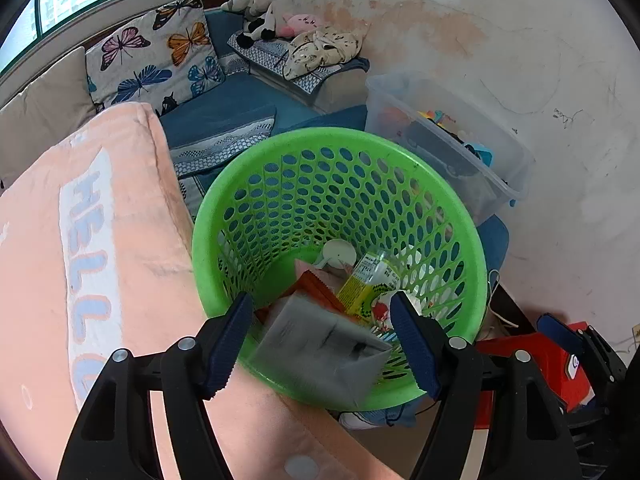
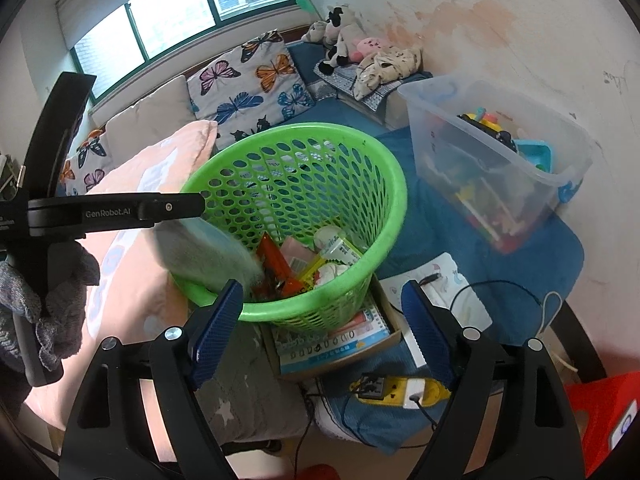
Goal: Collect trash
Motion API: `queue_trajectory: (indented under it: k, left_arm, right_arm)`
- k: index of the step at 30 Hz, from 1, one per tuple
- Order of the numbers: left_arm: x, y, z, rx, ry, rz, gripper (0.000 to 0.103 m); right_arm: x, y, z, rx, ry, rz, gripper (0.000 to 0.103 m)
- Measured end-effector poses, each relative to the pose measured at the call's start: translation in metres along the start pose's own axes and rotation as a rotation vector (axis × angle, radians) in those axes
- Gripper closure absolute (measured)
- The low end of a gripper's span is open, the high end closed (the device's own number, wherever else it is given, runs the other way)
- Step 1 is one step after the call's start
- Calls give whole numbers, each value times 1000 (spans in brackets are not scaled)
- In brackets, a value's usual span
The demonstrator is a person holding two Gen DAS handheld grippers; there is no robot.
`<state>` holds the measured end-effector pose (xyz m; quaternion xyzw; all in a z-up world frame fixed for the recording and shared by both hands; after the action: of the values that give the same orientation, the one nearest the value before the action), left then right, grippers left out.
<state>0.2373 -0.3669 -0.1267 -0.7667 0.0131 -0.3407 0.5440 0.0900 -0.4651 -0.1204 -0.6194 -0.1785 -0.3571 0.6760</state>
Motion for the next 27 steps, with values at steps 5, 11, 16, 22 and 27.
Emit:
queue_trajectory:
  k: [5,11,16,22,27]
  left_arm:
    - [-2,2,1,-2,-4,8,34]
    - [-3,-3,2,-8,-10,2,34]
    - [-4,-14,2,-10,-12,-21,30]
    - [-4,-37,8,-9,-19,-76,24]
    - [-7,-60,20,-6,-39,-126,18]
  right_arm:
    - [-4,3,1,9,14,9,22]
    - [-5,1,6,19,12,6,22]
    - [-6,-2,13,21,7,3,22]
    - [-6,-6,24,19,-15,-5,18]
    - [-4,-12,36,36,-14,-22,15]
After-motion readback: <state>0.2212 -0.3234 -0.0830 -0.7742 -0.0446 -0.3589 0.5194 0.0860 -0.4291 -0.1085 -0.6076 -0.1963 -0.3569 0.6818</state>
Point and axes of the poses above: each gripper's, at about its wrist camera, not at the fingertips, and y roughly the way its jaws point, z to its left, x to its top, the point moved 10 cm from there along y, roughly the way its jaws point, and after that the axes turned 5 degrees about -y, right-handed, at the moved point
